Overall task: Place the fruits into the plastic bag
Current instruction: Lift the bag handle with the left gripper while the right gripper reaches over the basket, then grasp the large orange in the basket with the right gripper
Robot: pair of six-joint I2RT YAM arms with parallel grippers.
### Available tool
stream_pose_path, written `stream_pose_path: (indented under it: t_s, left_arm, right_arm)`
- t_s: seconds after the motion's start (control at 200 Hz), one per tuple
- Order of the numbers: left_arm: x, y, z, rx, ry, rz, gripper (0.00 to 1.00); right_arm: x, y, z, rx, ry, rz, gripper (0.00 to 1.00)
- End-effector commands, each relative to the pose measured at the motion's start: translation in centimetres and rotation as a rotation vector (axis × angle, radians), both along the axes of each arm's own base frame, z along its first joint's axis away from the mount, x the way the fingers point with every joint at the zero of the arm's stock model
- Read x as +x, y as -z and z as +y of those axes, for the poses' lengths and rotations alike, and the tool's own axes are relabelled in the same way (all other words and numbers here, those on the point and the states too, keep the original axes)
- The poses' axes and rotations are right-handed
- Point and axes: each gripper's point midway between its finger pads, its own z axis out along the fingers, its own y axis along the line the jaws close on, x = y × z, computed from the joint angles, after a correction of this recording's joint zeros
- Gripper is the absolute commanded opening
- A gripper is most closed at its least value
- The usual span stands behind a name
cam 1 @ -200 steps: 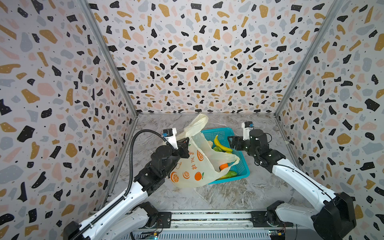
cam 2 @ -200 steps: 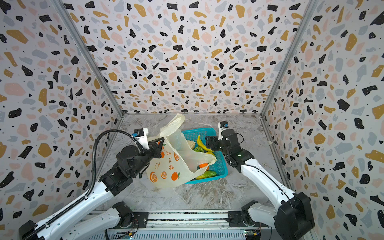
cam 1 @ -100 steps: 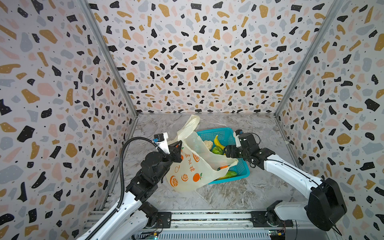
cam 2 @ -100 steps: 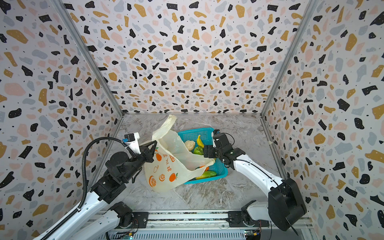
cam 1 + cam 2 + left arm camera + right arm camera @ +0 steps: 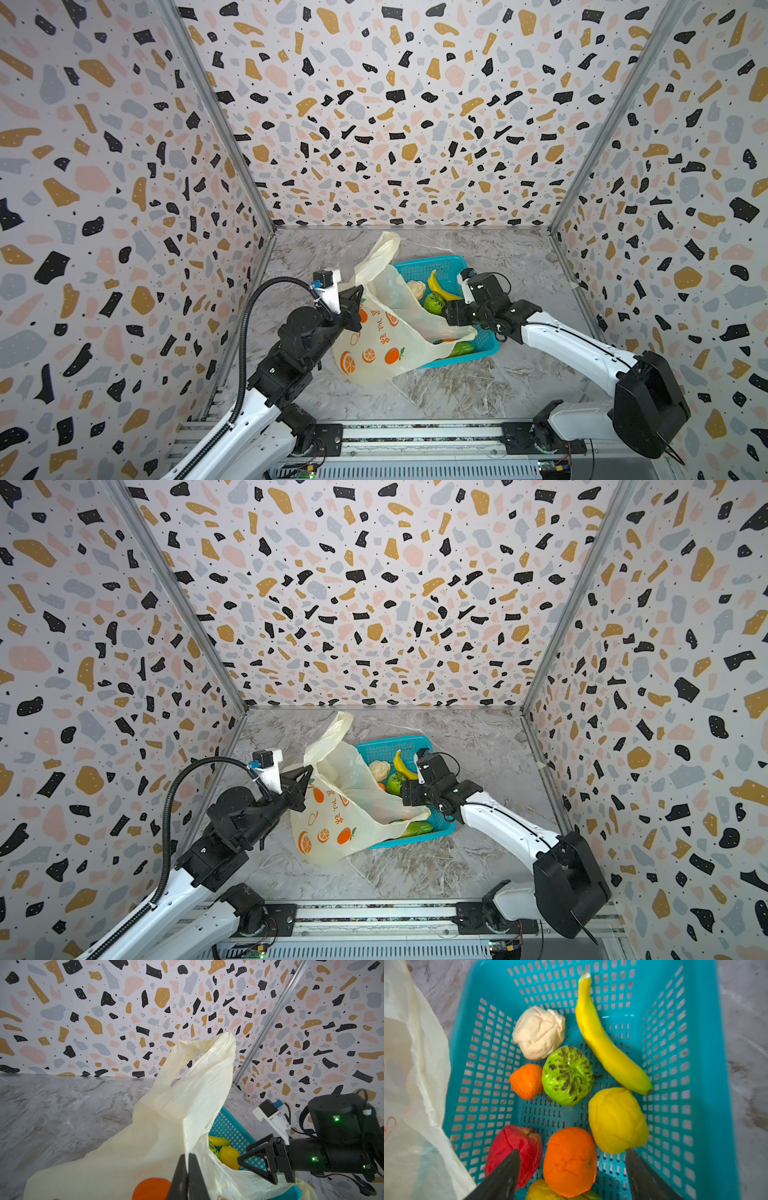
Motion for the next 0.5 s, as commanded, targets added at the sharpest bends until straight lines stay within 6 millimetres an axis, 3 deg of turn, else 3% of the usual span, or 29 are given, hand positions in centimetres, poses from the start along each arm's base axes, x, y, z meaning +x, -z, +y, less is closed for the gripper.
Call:
stream_pose_path:
  t_s: [0.0,0.185,0.38,0.496]
  left_arm:
    - [-0.3,-0.7,-0.1,0.02,0.022,-0.06,0.0]
    - [-0.4,0.3,-0.9,0.056,0.068,-0.043,0.0]
    - [-0.8,0.8,-1.9,0.059,0.13,-0.036,0.0]
    - [-1.1,0.9,-2.1,0.057,0.148,-0.035,0.0]
  right_arm:
    - [-1.8,2.1,0.2,-0.035,-0.019,0.065,0.79]
    - [-2.1,4.4,0.7,-0.068,-0.012,0.098,0.77]
    - [-1.7,6.5,-0.2,-0.117,0.03,0.104,0.73]
    - [-1.2,6.6,-0.3,-0.122,0.046,0.085,0.6]
